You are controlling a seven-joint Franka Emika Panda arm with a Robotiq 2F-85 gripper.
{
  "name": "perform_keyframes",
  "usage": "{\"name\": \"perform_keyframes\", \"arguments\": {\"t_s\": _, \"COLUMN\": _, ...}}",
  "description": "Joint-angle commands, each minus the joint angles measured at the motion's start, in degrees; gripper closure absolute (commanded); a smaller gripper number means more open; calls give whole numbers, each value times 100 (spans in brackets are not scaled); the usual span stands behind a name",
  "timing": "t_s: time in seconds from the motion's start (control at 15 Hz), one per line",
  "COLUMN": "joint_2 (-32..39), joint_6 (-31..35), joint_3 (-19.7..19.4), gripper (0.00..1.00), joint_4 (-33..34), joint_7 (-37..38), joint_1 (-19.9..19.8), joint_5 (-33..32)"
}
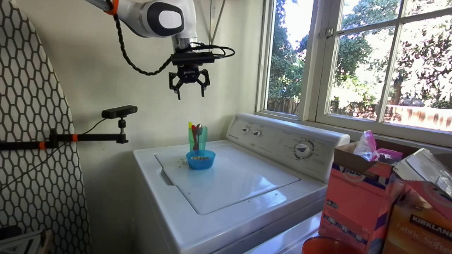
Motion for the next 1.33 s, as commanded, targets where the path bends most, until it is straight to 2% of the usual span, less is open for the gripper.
{"name": "perform_keyframes", "arguments": {"t_s": 0.0, "joint_2": -398, "joint_6": 127, "joint_3": -398, "gripper": 0, "joint_4": -832, "joint_7": -1190, "joint_1": 543, "joint_5": 427}}
{"name": "perform_keyframes", "arguments": {"t_s": 0.33, "joint_2": -186, "joint_6": 705, "joint_3": -586, "gripper": 0, "joint_4": -1101, "joint_7": -2780, "joint_1": 920, "joint_5": 721}}
{"name": "perform_keyframes", "arguments": {"t_s": 0.67, "joint_2": 206, "joint_6": 821, "joint_3": -665, "gripper": 0, "joint_4": -899, "joint_7": -4262, "joint_1": 957, "joint_5": 725}}
{"name": "perform_keyframes", "arguments": {"t_s": 0.8, "joint_2": 180, "joint_6": 791, "joint_3": -629, "gripper": 0, "joint_4": -925, "joint_7": -4279, "joint_1": 881, "joint_5": 590}}
{"name": "perform_keyframes", "arguments": {"t_s": 0.87, "joint_2": 145, "joint_6": 687, "joint_3": -590, "gripper": 0, "joint_4": -917, "joint_7": -4034, "joint_1": 862, "joint_5": 597}}
{"name": "perform_keyframes", "arguments": {"t_s": 1.13, "joint_2": 176, "joint_6": 702, "joint_3": -596, "gripper": 0, "joint_4": -903, "joint_7": -4146, "joint_1": 851, "joint_5": 596}}
{"name": "perform_keyframes", "arguments": {"t_s": 1.27, "joint_2": 384, "joint_6": 810, "joint_3": -542, "gripper": 0, "joint_4": -747, "joint_7": -3976, "joint_1": 878, "joint_5": 641}}
